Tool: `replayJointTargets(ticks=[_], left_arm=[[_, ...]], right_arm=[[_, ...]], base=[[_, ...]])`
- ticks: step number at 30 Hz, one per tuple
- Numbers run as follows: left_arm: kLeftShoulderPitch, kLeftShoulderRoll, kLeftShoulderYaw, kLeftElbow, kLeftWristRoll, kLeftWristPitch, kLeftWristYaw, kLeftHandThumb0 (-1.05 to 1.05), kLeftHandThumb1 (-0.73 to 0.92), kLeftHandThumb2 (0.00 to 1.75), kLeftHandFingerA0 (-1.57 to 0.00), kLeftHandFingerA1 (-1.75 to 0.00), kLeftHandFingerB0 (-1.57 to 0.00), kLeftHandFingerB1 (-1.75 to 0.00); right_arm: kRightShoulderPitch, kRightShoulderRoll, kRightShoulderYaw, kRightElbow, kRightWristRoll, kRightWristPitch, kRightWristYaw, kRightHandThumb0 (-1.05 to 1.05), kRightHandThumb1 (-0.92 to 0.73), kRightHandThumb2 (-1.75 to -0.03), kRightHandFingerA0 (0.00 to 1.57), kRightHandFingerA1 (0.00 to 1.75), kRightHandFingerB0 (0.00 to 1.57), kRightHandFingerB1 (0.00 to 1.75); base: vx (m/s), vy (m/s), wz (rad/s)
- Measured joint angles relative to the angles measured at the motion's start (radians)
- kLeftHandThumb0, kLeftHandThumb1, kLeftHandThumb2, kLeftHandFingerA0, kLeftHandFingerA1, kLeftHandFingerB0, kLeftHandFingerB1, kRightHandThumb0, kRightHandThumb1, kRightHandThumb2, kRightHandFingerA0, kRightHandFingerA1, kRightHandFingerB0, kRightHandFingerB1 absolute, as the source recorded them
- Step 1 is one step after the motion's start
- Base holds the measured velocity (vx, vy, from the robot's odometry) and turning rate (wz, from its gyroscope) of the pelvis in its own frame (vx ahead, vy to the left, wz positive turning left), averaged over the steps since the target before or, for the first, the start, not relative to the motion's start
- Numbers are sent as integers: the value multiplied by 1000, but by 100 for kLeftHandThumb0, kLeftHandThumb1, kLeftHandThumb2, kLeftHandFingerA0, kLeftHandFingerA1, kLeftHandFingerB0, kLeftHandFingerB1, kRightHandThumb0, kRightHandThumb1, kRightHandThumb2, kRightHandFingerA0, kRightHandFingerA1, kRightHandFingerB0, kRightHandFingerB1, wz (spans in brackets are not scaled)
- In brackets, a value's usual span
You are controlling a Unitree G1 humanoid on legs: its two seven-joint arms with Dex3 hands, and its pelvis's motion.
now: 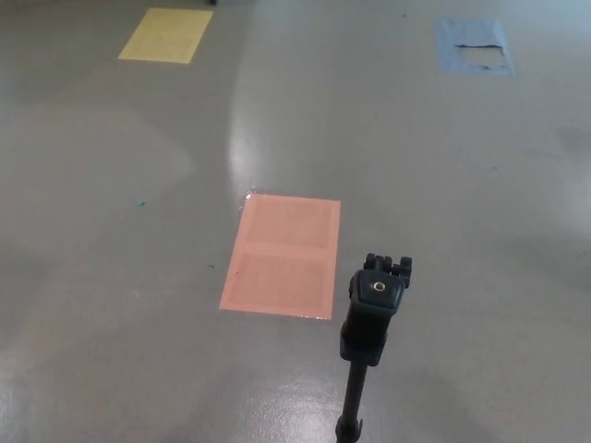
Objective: The robot uses its left hand to grab the top of a phone stand kept on the floor and rotates it anti-clockwise
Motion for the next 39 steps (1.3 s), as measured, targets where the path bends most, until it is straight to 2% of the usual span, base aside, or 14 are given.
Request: replayJointTargets(ticks=[4,6,7,10,11,14,15,19,20,22,23,26,27,39], left_arm=[[-23,0,10,5,0,-15,0,-44,54,76,-52,-53,-27,-42],[-33,0,21,-1,0,-23,4,-37,68,62,-64,-47,-28,-32],[-36,0,23,-4,0,-30,7,-38,65,61,-44,-40,-26,-31],[-43,0,31,-24,0,-62,18,-44,62,59,-31,-35,-22,-29],[-44,0,36,-36,0,-75,21,-25,43,95,-11,-51,-8,-49],[-42,-1,52,-106,-6,-112,25,-26,41,93,-10,-51,-7,-49],[-41,-2,61,-159,-9,-127,25,-27,39,92,-9,-51,-6,-49],[-38,-6,71,-293,-16,-147,24,-28,37,92,-9,-51,-6,-49],[-36,-7,72,-323,-17,-150,24,-53,48,68,-20,-43,-15,-35],[-33,-9,74,-391,-19,-155,23,-27,37,91,-11,-52,-6,-50],[-31,-10,74,-444,-20,-159,22,-28,33,89,-11,-52,-7,-50],[-30,-11,74,-533,-23,-160,19,-27,31,88,-10,-51,-7,-50],[-30,-11,74,-564,-23,-160,18,-57,42,68,-22,-43,-13,-35],[-41,-12,64,-973,-29,-159,-10,-31,25,83,0,-48,0,-49]], right_arm=[[-23,-5,-3,2,1,-12,10,-45,-75,-63,71,49,37,33],[-43,-5,-8,1,2,-17,10,-50,-63,-88,65,61,31,45],[-50,-5,-8,1,2,-19,10,-50,-63,-87,66,61,30,44],[-69,-5,-9,0,2,-29,6,-51,-64,-87,66,61,30,44],[-75,-5,-9,-2,2,-32,5,-44,-73,-63,70,48,32,32],[-87,-4,-10,-3,3,-38,3,-45,-72,-63,69,48,32,32],[-93,-3,-10,-3,3,-39,2,-50,-64,-89,62,59,26,44],[-104,-1,-10,-5,3,-40,1,-46,-74,-64,69,46,29,31],[-106,0,-10,-5,4,-41,1,-46,-74,-64,71,46,28,31],[-110,0,-9,-5,4,-41,0,-46,-75,-64,70,46,28,30],[-113,1,-9,-5,4,-41,0,-32,-56,-102,62,69,13,47],[-116,2,-9,-5,5,-44,0,-33,-56,-102,60,68,12,47],[-118,2,-9,-6,5,-45,0,-33,-57,-102,58,68,11,47],[-151,8,-6,-6,5,-48,0,-33,-56,-102,62,70,12,47]], base=[[0,0,0],[0,0,0],[0,0,0],[0,0,0],[0,0,0],[0,0,0],[0,0,0],[0,0,0],[0,0,0],[0,0,0],[0,0,0],[0,0,0],[0,0,0],[0,0,0]])
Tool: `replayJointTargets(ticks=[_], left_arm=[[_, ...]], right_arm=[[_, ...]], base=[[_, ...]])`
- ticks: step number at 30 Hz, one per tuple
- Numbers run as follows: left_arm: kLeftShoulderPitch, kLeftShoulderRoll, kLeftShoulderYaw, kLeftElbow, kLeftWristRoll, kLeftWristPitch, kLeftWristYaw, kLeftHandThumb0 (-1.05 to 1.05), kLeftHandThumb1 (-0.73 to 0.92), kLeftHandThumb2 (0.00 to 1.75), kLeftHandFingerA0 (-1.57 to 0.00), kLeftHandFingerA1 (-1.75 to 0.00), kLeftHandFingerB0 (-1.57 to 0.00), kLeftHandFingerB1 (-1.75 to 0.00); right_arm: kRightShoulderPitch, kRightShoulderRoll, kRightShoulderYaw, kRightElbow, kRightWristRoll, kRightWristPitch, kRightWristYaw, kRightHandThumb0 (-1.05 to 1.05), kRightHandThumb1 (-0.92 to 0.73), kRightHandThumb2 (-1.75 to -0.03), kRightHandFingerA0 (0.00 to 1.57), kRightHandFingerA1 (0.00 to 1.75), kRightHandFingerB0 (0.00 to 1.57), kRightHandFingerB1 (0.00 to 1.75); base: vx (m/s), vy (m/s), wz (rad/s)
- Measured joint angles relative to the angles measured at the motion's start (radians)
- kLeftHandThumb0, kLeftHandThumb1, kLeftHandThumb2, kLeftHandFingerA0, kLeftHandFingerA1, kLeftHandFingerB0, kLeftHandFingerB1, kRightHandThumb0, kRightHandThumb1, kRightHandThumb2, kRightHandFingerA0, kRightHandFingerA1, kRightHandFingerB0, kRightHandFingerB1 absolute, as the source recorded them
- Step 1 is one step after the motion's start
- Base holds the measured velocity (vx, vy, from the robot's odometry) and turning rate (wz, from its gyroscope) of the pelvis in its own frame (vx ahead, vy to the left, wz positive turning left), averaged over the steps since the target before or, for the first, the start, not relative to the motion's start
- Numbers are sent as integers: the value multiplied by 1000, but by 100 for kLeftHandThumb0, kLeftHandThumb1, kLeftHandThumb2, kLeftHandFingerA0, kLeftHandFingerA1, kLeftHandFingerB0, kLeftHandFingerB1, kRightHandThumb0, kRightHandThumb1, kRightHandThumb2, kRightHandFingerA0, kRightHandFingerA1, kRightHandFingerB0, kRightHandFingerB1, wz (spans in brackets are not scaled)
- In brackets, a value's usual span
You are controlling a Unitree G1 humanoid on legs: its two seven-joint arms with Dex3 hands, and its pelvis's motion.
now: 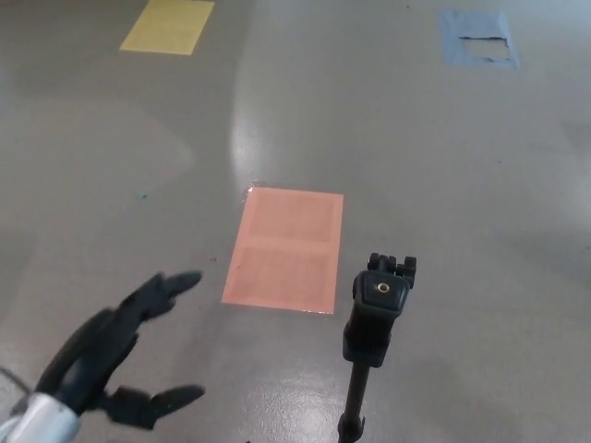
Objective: The robot uses its left hand to grab the top of a phone stand kept on the floor and rotates it anti-clockwise
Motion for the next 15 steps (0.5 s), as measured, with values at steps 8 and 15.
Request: replayJointTargets(ticks=[8,15], left_arm=[[-69,-2,-31,-267,2,26,-32,-57,37,69,-9,-41,-4,-22],[-155,-9,-74,-471,12,72,-72,-56,35,68,-10,-43,-3,-22]], right_arm=[[-27,2,2,0,0,-1,0,-54,-64,-89,67,64,25,44],[-50,2,8,0,-1,-2,0,-51,-73,-64,72,54,29,32]], base=[[0,0,0],[0,0,0]])
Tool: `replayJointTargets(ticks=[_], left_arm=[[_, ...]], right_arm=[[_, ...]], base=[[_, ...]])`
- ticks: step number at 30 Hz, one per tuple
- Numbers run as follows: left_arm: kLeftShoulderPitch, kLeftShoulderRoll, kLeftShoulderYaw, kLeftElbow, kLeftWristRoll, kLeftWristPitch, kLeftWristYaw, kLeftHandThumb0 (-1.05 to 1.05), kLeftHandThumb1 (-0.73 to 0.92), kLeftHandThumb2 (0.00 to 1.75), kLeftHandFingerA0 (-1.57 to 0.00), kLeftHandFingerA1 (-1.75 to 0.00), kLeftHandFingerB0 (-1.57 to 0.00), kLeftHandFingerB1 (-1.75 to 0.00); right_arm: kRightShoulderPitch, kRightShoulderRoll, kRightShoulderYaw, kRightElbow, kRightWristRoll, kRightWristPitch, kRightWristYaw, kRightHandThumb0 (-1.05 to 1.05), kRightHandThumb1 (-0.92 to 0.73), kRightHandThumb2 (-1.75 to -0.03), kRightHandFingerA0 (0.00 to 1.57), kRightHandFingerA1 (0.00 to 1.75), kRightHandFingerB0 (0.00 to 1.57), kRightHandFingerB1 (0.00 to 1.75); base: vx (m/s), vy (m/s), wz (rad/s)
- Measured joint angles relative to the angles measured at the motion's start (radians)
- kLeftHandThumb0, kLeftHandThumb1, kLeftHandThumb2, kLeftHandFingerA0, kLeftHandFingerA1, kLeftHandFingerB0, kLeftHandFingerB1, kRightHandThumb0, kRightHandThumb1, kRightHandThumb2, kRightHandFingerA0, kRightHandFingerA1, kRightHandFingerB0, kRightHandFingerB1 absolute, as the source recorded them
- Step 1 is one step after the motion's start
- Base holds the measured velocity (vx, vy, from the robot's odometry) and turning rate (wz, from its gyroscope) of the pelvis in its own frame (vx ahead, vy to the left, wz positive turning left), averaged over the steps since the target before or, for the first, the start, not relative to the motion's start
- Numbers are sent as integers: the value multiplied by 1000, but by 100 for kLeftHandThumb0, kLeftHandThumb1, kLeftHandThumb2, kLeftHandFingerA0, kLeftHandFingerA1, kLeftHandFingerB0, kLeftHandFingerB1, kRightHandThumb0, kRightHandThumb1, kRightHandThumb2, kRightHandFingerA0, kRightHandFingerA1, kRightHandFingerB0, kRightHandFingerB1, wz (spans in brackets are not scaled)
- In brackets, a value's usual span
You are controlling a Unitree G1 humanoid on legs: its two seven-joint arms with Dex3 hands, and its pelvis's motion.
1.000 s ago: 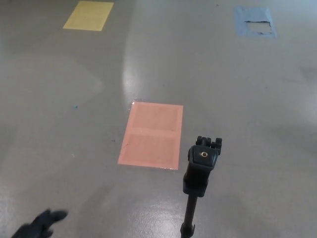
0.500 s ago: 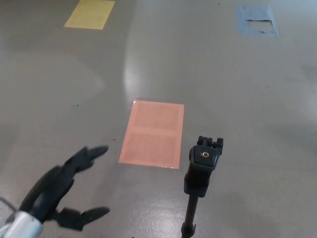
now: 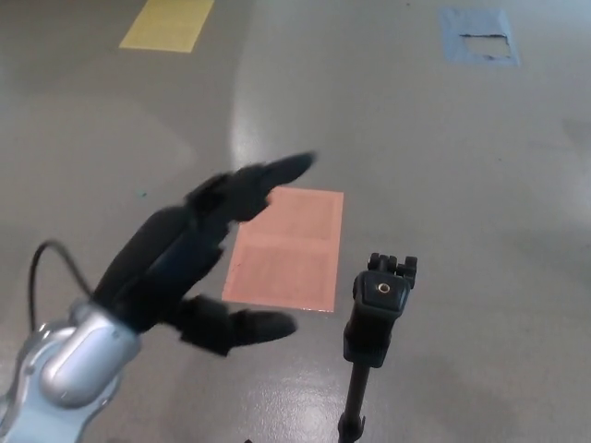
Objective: The robot uses its left hand to grab the top of a phone stand kept on the floor and rotates it anti-clockwise
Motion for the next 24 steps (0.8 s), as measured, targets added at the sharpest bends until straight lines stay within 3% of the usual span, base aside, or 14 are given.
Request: replayJointTargets(ticks=[4,5,11,12,15,16,17,24], left_arm=[[-81,-13,-37,-128,14,54,-41,-57,36,68,-8,-41,-4,-21],[-89,-14,-41,-137,16,60,-45,-57,42,55,-12,-33,0,-22],[-143,-21,-78,-200,46,129,-90,-58,43,55,-13,-35,0,-22],[-147,-22,-83,-204,49,138,-95,-59,37,71,-9,-43,-2,-20],[-169,-31,-106,-207,71,165,-109,-59,37,70,-9,-42,-5,-20],[-172,-34,-111,-207,76,169,-111,-62,39,60,-12,-38,-5,-19],[-175,-38,-119,-207,83,175,-114,-63,38,70,-8,-41,-4,-20],[-180,-56,-151,-207,115,200,-126,-57,36,76,-3,-40,-2,-23]], right_arm=[[-20,0,15,-3,-6,-6,0,-51,-73,-64,73,54,29,31],[-22,0,17,-3,-7,-6,0,-34,-55,-101,65,70,14,47],[-29,0,36,-5,-19,-19,1,-35,-56,-102,63,70,12,47],[-29,-1,38,-5,-21,-20,2,-35,-55,-101,63,70,12,47],[-31,-1,39,-5,-25,-26,9,-35,-55,-101,63,70,13,47],[-31,-1,39,-5,-26,-27,11,-35,-55,-101,64,70,13,47],[-31,-1,38,-5,-26,-30,14,-34,-55,-101,64,70,14,47],[-33,-2,37,-5,-31,-36,22,-35,-56,-101,63,70,12,47]], base=[[0,0,0],[0,0,0],[0,0,0],[0,0,0],[0,0,0],[0,0,0],[0,0,0],[0,0,0]])
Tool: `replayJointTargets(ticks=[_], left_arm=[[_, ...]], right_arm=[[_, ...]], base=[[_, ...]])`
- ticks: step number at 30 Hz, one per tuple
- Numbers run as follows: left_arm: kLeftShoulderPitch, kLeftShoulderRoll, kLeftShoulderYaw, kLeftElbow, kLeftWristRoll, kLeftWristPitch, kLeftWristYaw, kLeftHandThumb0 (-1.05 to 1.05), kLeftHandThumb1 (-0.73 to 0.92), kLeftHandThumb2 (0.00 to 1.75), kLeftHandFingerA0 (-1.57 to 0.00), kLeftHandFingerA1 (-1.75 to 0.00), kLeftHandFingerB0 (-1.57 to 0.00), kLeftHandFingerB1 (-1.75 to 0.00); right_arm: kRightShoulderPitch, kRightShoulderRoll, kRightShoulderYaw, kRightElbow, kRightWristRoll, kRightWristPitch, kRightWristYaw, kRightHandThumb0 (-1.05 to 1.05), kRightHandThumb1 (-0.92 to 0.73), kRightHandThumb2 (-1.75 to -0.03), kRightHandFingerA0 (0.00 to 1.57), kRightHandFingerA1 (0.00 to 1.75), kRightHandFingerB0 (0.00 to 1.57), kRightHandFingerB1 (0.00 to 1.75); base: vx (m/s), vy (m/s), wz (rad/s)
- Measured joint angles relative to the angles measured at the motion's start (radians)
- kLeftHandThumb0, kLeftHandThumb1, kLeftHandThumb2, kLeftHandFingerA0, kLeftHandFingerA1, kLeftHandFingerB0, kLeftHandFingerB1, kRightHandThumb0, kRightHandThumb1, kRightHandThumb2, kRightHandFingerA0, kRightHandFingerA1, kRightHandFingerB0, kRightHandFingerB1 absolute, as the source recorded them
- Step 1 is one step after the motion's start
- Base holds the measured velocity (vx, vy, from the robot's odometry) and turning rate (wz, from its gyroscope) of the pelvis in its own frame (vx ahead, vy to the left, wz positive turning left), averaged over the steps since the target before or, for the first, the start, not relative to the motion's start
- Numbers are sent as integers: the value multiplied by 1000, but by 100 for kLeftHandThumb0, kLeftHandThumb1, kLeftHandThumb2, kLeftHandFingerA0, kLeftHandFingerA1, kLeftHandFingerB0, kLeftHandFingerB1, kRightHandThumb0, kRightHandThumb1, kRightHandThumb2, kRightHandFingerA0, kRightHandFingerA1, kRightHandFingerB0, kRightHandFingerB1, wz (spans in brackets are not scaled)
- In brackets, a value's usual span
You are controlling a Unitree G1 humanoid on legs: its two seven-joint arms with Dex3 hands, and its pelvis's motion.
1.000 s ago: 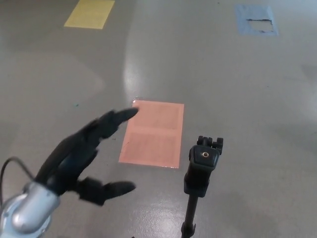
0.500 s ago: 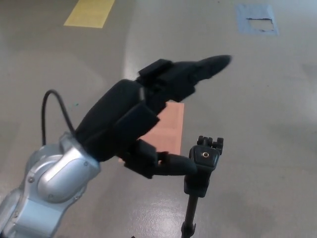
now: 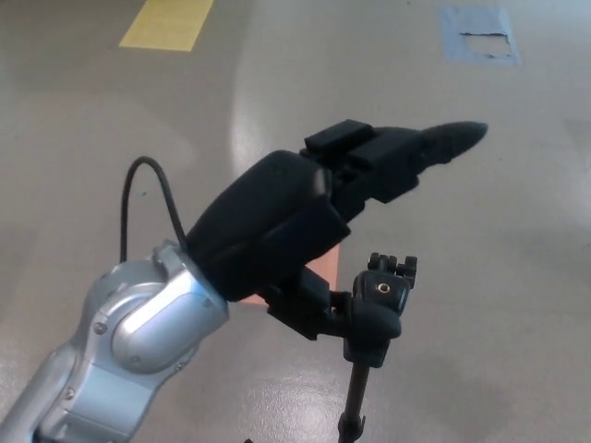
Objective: The robot uses its left hand to grab the top of a phone stand kept on the floor and rotates it anti-clockwise
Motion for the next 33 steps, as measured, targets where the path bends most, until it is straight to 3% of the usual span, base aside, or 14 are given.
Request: replayJointTargets(ticks=[10,11,12,17,18,19,22,23,24,25,26,27,32,33], left_arm=[[-2,-3,-46,2,63,20,-21,-66,37,66,-9,-39,-5,-21],[-3,-4,-52,7,74,20,-21,-62,47,54,-9,-31,-1,-24],[-5,-5,-55,11,79,20,-21,-61,37,76,-6,-35,0,-21],[-9,-7,-76,36,107,20,-22,-62,38,76,-5,-31,0,-20],[-9,-7,-79,38,112,20,-22,-64,48,55,-8,-28,0,-22],[-9,-8,-85,42,119,19,-22,-62,38,77,-6,-31,0,-21],[-10,-9,-94,54,133,19,-22,-64,47,55,-9,-28,0,-22],[-10,-10,-95,57,135,19,-22,-62,46,55,-9,-30,-3,-25],[-10,-11,-97,65,142,19,-22,-62,46,55,-9,-30,-3,-25],[-10,-12,-99,69,146,19,-22,-61,38,77,-3,-37,-3,-27],[-10,-12,-99,70,147,19,-22,-61,38,77,-3,-37,-3,-27],[-11,-16,-102,82,154,18,-21,-60,39,75,-4,-38,-4,-32],[-13,-22,-105,120,169,4,-16,-66,43,73,-4,-38,-3,-33],[-13,-22,-105,120,169,4,-16,-33,22,82,0,-49,0,-49]], right_arm=[[-21,0,8,1,-5,0,6,-34,-56,-102,62,69,13,47],[-23,0,10,1,-6,0,7,-34,-56,-102,62,69,13,47],[-25,0,10,1,-6,0,7,-34,-56,-102,62,69,13,47],[-31,0,16,3,-8,1,8,-33,-55,-102,61,69,13,48],[-32,0,17,3,-8,1,8,-33,-55,-102,61,70,13,47],[-32,0,17,4,-8,1,9,-50,-74,-64,68,52,28,31],[-32,0,17,5,-8,1,14,-50,-74,-65,68,53,27,31],[-32,0,17,5,-8,1,15,-55,-65,-91,62,62,24,44],[-33,0,17,5,-8,1,16,-55,-65,-91,62,62,24,44],[-33,0,17,5,-8,1,17,-55,-65,-91,62,62,24,44],[-33,0,17,5,-8,1,17,-55,-65,-91,62,62,24,44],[-33,0,17,5,-8,2,18,-48,-78,-63,67,54,29,31],[-37,0,17,5,-7,2,27,-48,-78,-64,67,54,29,31],[-37,0,17,5,-7,2,27,-50,-74,-64,67,55,27,31]], base=[[0,0,0],[0,0,0],[0,0,0],[0,0,0],[0,0,0],[0,0,0],[0,0,0],[0,0,0],[0,0,0],[0,0,0],[0,0,0],[0,0,0],[0,0,0],[0,0,0]])
